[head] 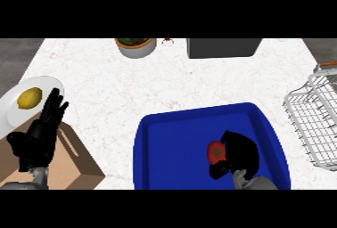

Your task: Pick the tomato from the tray and place it in the tiered basket

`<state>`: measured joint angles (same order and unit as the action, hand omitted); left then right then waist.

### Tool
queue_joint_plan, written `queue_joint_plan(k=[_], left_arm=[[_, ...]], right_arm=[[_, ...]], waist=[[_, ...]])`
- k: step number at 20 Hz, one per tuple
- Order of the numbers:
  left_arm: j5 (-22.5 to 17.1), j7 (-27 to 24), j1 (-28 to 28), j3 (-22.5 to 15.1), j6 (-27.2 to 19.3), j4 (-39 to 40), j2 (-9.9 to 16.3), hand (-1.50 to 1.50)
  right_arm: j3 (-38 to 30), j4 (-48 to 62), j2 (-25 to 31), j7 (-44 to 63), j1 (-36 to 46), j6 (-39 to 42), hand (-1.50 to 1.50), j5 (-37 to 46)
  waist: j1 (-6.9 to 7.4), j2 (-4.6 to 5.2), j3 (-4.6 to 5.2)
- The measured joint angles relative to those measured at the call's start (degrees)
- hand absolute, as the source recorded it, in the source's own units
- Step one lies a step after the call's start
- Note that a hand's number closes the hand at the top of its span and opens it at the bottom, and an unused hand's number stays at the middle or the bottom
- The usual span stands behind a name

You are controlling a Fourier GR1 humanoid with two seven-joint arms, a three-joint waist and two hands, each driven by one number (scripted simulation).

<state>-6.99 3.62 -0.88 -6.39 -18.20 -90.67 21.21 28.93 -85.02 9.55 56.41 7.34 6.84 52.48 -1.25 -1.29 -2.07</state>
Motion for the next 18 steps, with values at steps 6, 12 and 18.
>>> queue_joint_plan(k=[6,12,18], left_arm=[[-0.8,1.4,4.8,2.3,-1.8,-3.0,1.0,0.00],[-0.9,2.1,6.6,3.1,-2.3,-4.6,1.4,0.00],[-1.1,2.9,7.1,3.3,-2.1,-5.4,1.6,0.00]], right_arm=[[-13.7,-3.5,3.2,4.8,-8.7,-7.1,1.50,0.9],[-23.2,-14.4,2.9,5.8,-14.4,-12.6,1.50,3.7],[-29.7,-30.6,1.3,6.3,-16.3,-15.5,1.50,9.4]], waist=[[-4.40,-0.56,0.15],[-5.84,-0.86,0.46],[-6.13,-0.91,0.76]])
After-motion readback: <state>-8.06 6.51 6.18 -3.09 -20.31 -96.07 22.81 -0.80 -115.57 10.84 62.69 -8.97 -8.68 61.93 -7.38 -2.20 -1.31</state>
